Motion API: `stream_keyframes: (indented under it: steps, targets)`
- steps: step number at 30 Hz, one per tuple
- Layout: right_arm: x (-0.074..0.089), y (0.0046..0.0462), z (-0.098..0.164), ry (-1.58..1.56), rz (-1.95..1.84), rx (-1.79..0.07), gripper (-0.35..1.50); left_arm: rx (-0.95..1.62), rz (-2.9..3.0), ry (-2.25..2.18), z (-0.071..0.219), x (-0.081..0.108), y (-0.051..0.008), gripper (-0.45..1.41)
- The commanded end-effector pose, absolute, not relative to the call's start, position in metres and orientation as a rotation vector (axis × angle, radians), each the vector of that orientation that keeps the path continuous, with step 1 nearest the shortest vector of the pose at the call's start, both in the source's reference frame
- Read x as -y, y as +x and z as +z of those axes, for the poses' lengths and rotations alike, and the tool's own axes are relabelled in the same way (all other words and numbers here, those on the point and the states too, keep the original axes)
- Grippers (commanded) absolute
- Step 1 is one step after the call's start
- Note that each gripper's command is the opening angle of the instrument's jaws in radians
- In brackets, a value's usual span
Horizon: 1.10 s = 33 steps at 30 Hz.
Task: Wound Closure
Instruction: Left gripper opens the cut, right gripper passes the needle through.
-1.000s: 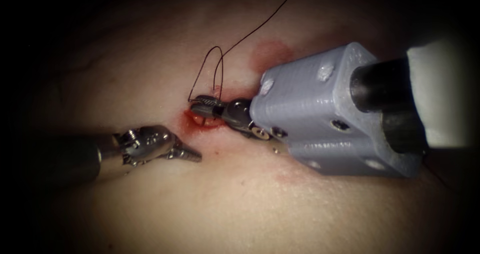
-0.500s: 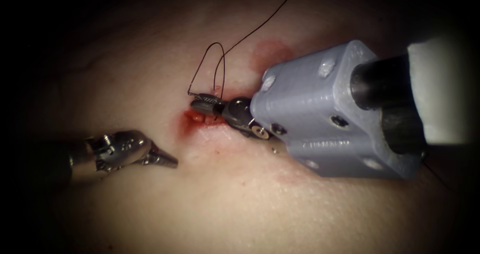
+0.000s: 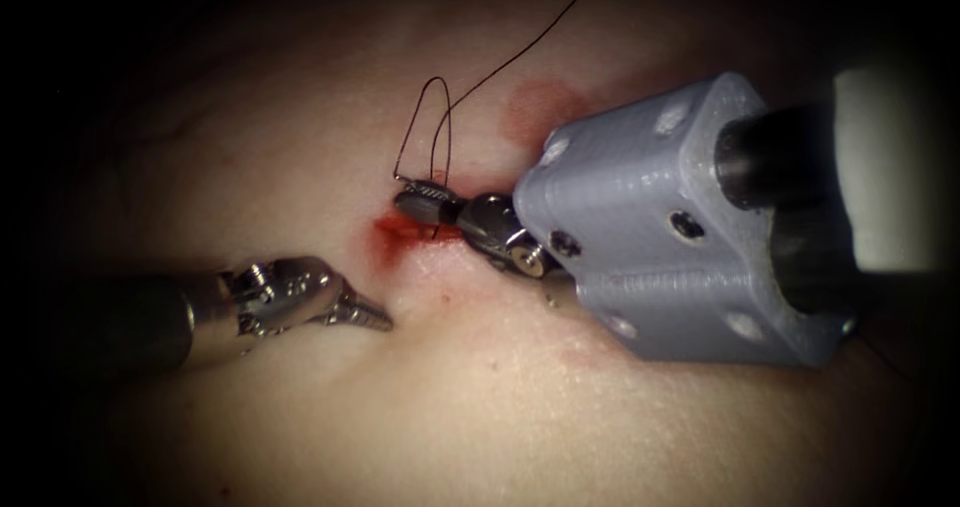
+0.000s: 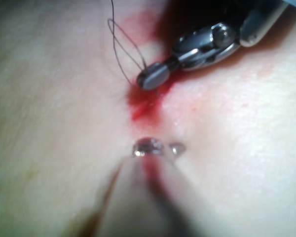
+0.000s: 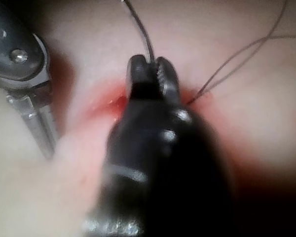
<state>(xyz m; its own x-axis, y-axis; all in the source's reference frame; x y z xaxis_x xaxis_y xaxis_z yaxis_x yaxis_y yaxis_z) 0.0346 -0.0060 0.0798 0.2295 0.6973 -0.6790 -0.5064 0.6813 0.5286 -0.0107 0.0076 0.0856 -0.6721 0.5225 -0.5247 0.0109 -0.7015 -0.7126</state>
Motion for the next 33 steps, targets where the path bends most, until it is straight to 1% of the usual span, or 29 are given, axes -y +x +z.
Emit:
stream_keyframes:
  steps: [1,4,8,11,17,24,33]
  targets:
    - [0.0058,0.0344,0.0806,0.158,0.806,-1.033,-0.35,1.023,2.421,-1.081,0.0863,-0.0073,-0.0111,-0.35]
    - [0.0052,0.0335,0.0808,0.056,0.807,-0.979,-0.35,1.024,2.425,-1.083,0.0864,-0.0071,-0.0107,-0.35]
    - [0.0050,0.0334,0.0809,0.026,0.817,-0.964,-0.35,1.024,2.426,-1.083,0.0865,-0.0070,-0.0106,-0.35]
    - [0.0040,0.0331,0.0811,-0.036,0.756,-0.943,-0.35,1.021,2.427,-1.084,0.0866,-0.0068,-0.0106,-0.35]
    - [0.0042,0.0329,0.0813,0.000,0.747,-0.964,-0.35,1.024,2.428,-1.083,0.0867,-0.0067,-0.0105,-0.35]
    - [0.0055,0.0329,0.0824,0.098,0.894,-0.983,-0.35,1.024,2.429,-1.084,0.0868,-0.0066,-0.0105,-0.35]
    - [0.0055,0.0301,0.0843,0.097,0.992,-0.962,-0.35,1.025,2.431,-1.085,0.0868,-0.0065,-0.0102,-0.35]
